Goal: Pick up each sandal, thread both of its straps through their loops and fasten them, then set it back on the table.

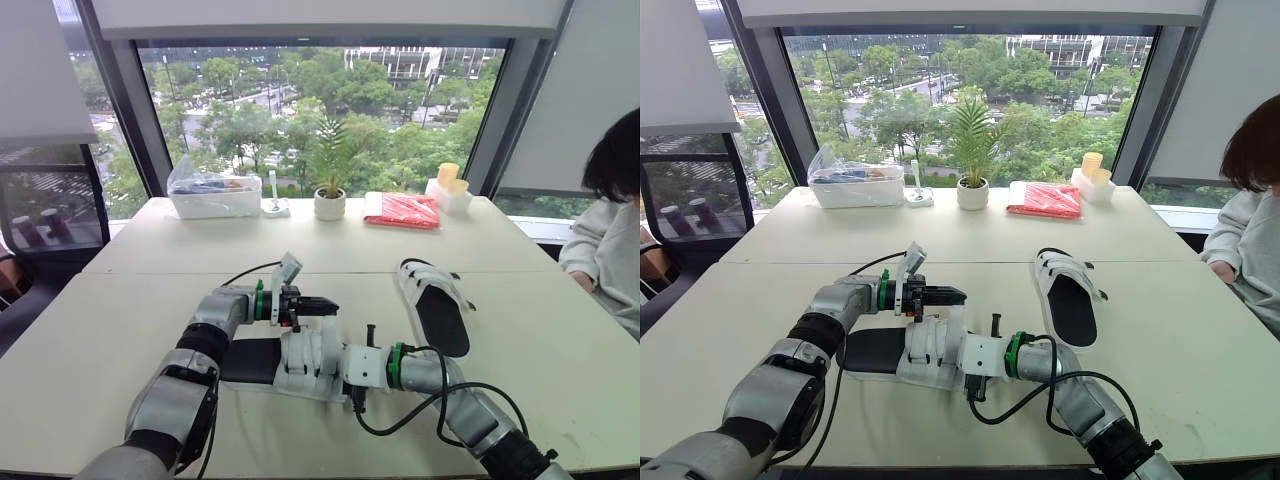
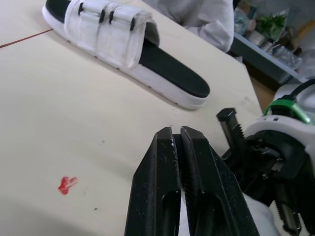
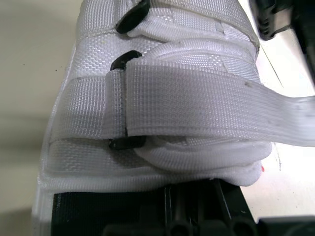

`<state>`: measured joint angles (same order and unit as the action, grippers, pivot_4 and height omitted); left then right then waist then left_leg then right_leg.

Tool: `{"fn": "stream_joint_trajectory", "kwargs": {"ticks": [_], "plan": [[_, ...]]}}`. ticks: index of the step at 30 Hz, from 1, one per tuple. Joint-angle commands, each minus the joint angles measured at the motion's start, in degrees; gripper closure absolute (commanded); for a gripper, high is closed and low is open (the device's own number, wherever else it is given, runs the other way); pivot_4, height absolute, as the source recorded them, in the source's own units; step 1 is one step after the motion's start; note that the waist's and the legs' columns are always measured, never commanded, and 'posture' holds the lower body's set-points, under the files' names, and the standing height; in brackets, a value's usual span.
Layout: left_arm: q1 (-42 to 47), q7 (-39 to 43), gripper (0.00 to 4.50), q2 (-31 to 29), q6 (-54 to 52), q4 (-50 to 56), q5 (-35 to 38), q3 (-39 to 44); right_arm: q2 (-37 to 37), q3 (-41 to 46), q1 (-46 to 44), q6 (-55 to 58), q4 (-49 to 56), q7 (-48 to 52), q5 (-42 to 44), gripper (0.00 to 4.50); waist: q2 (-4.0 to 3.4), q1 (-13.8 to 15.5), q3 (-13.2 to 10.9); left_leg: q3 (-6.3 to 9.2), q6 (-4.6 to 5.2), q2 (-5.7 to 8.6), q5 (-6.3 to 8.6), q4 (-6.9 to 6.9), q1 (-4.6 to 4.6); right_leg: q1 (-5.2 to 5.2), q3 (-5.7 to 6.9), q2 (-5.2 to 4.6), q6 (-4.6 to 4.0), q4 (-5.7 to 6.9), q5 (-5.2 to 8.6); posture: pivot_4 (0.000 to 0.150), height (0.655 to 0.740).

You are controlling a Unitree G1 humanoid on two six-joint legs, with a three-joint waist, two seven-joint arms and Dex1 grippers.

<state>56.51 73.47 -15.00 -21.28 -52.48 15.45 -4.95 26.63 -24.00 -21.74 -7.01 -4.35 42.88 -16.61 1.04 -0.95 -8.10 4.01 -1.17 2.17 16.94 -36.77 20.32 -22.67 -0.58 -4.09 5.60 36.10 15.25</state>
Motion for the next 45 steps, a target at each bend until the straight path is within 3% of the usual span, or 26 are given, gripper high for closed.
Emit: {"fn": "stream_joint_trajectory", "kwargs": {"ticks": [1,9,10,11,17,23,27,33,38,45], "plan": [[1.9,-2.1,4.46,-1.2,3.0,-0.9,-0.6,2.4,1.4,-4.3,4.7,4.2,-5.1,2.6,-3.5,4.50,0.00,0.0,0.0,0.00,0.00,0.00,0.00,-0.02,-0.01,0.02,0.01,0.00,0.00,0.00,0.00,0.150,0.7374],[-0.4,-2.5,4.46,-2.7,8.5,-2.9,-8.2,-3.6,1.7,-4.3,4.7,4.0,-5.3,2.7,-3.4,4.50,-0.01,0.0,0.1,0.09,0.01,0.00,0.01,-0.10,-0.04,0.13,0.09,0.00,0.00,0.00,0.00,0.150,0.7374],[-0.4,-2.5,3.78,-2.8,8.7,-3.2,-8.9,-4.3,1.7,-4.3,4.6,4.0,-5.3,2.7,-3.4,4.50,-0.01,0.0,0.1,0.10,0.01,0.00,0.01,-0.10,-0.05,0.15,0.09,0.00,0.00,-0.01,0.00,0.150,0.7374],[-0.5,-1.9,3.47,-3.1,9.7,-3.2,-10.0,-5.4,1.7,-4.3,4.5,4.0,-5.4,2.7,-3.5,4.50,-0.02,0.0,0.1,0.10,0.02,0.00,0.02,-0.10,-0.06,0.15,0.09,0.00,0.00,-0.01,0.00,0.150,0.7374],[1.4,-4.9,0.47,-2.5,17.6,-5.3,-16.2,-8.7,1.7,-4.3,4.3,3.8,-5.7,2.7,-3.5,4.50,0.05,0.2,0.1,0.17,0.05,0.02,0.03,-0.13,-0.02,0.18,0.16,-0.01,0.00,-0.03,0.01,0.150,0.7374],[5.0,-11.0,0.47,0.1,19.2,-9.3,-18.8,-8.0,1.6,-4.2,4.2,4.0,-5.6,2.4,-3.5,4.50,0.04,0.1,0.1,0.22,0.07,0.03,0.04,-0.18,0.00,0.21,0.23,-0.01,0.01,-0.03,0.01,0.150,0.7374],[6.8,-13.3,0.47,0.4,16.6,-11.3,-16.6,-4.4,2.2,-3.5,4.4,3.9,-5.0,2.0,-3.5,4.50,0.04,0.1,0.1,0.24,0.09,0.03,0.06,-0.20,0.01,0.21,0.26,0.00,0.03,-0.02,0.02,0.150,0.7374],[6.1,-5.0,0.47,-3.8,4.8,-6.1,-11.8,-0.5,5.4,0.4,3.6,4.3,1.7,1.5,-2.7,4.50,-0.12,0.3,-0.1,0.32,0.10,0.08,0.06,-0.27,0.24,0.08,0.39,-0.03,0.05,-0.01,0.04,0.150,0.7374],[2.9,-0.1,0.47,-9.5,-4.6,-0.5,-7.1,3.2,9.7,3.4,3.3,5.0,7.5,2.5,-1.3,4.50,-0.24,0.6,-0.2,0.61,0.03,0.28,0.01,-0.52,1.20,-0.62,0.62,-0.23,0.09,0.03,0.05,0.150,0.7374],[-3.9,10.3,0.47,-17.2,-22.1,13.4,-0.6,2.6,15.7,8.4,4.9,9.1,17.5,7.2,2.3,4.50,-0.22,0.4,-0.9,0.66,0.04,0.48,0.02,-0.55,1.22,-0.54,0.67,-0.45,0.16,0.03,0.09,0.150,0.7374]]}}
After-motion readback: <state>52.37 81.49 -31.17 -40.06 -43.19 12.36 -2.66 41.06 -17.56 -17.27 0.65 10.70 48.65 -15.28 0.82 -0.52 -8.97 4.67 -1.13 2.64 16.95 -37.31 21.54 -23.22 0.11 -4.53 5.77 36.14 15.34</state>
